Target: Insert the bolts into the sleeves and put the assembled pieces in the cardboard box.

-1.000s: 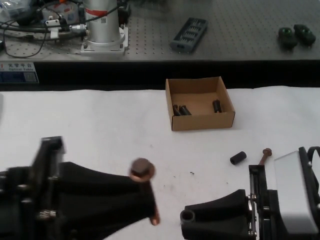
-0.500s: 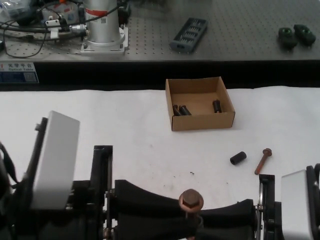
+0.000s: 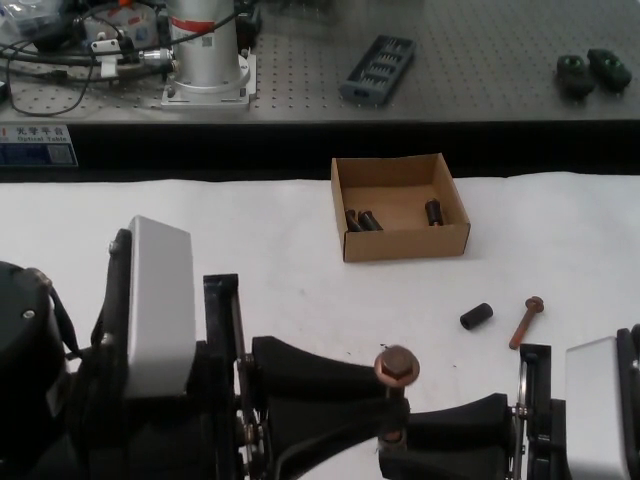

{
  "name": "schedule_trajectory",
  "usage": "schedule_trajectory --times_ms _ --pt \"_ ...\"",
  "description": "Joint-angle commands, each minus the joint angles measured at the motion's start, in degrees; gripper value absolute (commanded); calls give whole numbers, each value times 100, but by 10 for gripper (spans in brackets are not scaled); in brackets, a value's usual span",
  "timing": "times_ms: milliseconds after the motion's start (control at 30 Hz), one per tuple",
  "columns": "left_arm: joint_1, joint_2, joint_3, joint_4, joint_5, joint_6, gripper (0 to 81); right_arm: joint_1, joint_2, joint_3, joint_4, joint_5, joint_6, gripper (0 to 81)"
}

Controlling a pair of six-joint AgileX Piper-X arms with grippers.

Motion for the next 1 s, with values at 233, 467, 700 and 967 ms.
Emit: schedule_trajectory --times_ms 233,467,700,967 --pt "-27 275 222 -630 -288 50 6 12 -64 -5 -253 110 119 54" --pt "-27 362 232 -869 -276 -147 6 12 -64 -5 -253 13 119 54" --pt "-27 450 232 -869 -239 -266 6 12 -64 -5 -253 -1 119 54" --pt "-27 590 232 -869 -206 -337 6 12 -64 -5 -253 -93 119 54"
